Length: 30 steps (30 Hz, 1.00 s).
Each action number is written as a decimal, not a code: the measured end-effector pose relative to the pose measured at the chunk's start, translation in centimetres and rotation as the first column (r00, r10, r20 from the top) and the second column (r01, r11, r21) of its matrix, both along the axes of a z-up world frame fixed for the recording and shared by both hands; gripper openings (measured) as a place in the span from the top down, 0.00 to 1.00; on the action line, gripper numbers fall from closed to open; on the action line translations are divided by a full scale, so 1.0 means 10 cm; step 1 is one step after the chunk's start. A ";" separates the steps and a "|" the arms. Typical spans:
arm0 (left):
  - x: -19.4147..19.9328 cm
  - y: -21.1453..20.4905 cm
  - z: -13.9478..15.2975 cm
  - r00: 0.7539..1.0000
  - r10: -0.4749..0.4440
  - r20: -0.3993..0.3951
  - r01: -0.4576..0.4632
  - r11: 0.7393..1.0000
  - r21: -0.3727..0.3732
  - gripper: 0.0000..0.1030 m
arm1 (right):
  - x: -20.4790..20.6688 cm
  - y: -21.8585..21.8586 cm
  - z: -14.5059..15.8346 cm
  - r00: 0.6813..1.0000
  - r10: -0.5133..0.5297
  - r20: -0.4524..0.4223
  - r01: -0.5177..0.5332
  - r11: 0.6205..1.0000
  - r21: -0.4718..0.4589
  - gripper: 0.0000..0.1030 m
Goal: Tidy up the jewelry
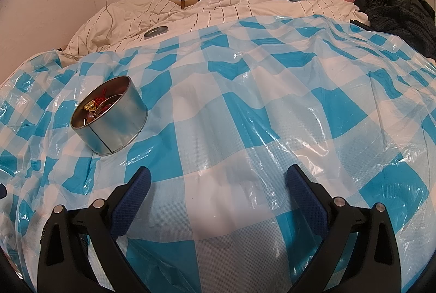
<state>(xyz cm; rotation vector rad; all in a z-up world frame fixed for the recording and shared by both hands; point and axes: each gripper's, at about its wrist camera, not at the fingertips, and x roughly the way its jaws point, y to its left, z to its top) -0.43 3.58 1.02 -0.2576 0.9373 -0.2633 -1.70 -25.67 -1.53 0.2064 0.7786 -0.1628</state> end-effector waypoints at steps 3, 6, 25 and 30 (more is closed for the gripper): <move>-0.03 0.03 -0.01 1.000 0.001 0.001 -0.001 1.000 0.000 0.11 | 0.00 0.00 0.00 1.000 0.000 0.000 0.000 1.000 0.000 0.07; 0.01 -0.01 0.00 1.000 0.000 -0.001 0.000 1.000 0.000 0.11 | 0.00 0.00 0.00 1.000 0.000 0.000 0.000 1.000 0.000 0.07; 0.00 -0.01 0.00 1.000 -0.002 -0.006 0.002 1.000 0.006 0.11 | 0.01 0.00 -0.01 1.000 0.001 -0.002 -0.001 1.000 0.000 0.07; -0.03 0.00 0.03 1.000 -0.006 -0.005 0.006 1.000 0.007 0.11 | 0.01 0.00 -0.01 1.000 0.001 -0.002 -0.001 1.000 0.000 0.07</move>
